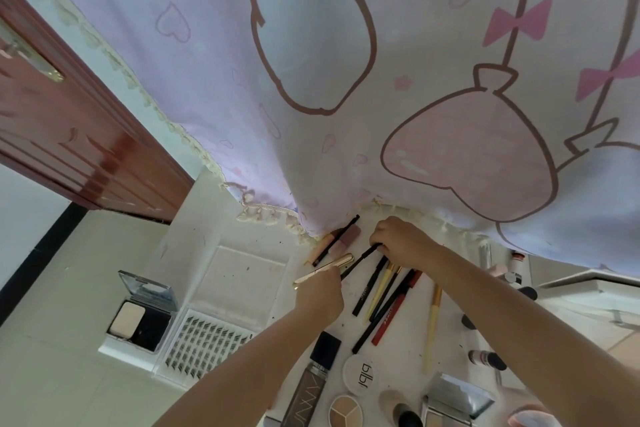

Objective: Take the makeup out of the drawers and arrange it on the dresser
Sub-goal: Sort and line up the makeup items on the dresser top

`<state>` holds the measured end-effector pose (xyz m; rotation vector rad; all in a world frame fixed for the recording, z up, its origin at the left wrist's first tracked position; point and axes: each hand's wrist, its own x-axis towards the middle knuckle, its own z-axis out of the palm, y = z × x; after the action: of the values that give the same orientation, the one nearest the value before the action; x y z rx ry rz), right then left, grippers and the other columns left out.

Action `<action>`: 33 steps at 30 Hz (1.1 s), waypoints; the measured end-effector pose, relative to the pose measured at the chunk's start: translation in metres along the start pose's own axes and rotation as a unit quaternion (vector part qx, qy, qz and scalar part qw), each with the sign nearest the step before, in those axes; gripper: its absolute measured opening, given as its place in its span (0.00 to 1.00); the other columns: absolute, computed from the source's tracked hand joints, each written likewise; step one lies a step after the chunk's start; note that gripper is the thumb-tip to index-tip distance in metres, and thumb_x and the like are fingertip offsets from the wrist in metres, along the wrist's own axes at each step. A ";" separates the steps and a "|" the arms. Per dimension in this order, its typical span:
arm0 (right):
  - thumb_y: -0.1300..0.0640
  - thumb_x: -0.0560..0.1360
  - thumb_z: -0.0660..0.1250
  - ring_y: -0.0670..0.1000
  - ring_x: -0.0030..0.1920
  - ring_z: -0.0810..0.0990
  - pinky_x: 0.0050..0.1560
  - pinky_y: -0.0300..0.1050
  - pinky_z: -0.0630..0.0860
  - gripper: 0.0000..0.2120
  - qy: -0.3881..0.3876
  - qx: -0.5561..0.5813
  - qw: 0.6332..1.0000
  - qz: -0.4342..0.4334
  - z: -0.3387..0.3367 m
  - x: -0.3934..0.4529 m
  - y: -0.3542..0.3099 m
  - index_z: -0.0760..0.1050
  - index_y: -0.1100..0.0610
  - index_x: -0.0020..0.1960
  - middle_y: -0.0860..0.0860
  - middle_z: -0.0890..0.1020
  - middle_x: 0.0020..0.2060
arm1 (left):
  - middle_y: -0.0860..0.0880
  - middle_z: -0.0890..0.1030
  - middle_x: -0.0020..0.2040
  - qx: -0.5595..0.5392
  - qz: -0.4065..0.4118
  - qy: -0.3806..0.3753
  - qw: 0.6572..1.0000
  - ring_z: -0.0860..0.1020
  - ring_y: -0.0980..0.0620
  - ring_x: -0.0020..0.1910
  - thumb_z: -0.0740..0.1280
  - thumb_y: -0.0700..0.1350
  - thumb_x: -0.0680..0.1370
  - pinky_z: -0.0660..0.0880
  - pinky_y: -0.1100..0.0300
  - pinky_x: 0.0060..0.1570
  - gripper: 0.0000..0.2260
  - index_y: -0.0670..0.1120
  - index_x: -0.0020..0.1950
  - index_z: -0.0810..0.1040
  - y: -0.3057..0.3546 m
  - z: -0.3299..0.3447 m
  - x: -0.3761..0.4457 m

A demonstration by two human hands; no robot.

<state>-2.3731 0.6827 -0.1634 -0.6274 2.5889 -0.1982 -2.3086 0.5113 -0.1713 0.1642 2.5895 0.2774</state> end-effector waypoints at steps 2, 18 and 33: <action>0.60 0.79 0.55 0.54 0.61 0.67 0.57 0.46 0.69 0.14 0.000 -0.018 1.000 0.002 0.002 0.001 0.001 0.72 0.57 0.63 0.55 0.74 0.59 | 0.47 0.77 0.50 0.001 0.001 -0.001 1.000 0.65 0.59 0.32 0.53 0.43 0.82 0.58 0.69 0.28 0.12 0.40 0.62 0.68 0.001 0.002 0.000; 0.59 0.78 0.55 0.52 0.63 0.68 0.57 0.43 0.66 0.16 0.018 -0.006 0.999 -0.034 0.009 0.013 -0.013 0.71 0.57 0.64 0.53 0.73 0.61 | 0.48 0.73 0.60 -0.016 -0.009 0.096 0.995 0.71 0.51 0.60 0.55 0.52 0.80 0.70 0.61 0.54 0.16 0.44 0.62 0.70 -0.017 0.003 -0.012; 0.56 0.80 0.55 0.46 0.31 0.70 0.34 0.35 0.67 0.09 0.035 0.371 0.927 0.048 -0.025 -0.020 -0.058 0.72 0.58 0.52 0.48 0.72 0.33 | 0.44 0.75 0.51 0.008 0.155 0.172 0.973 0.74 0.46 0.49 0.51 0.43 0.81 0.69 0.61 0.43 0.13 0.40 0.56 0.72 -0.047 -0.037 -0.014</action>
<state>-2.3462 0.6416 -0.1191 -0.2085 2.3307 -1.1134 -2.3184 0.4571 -0.1443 0.5762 2.9046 0.4289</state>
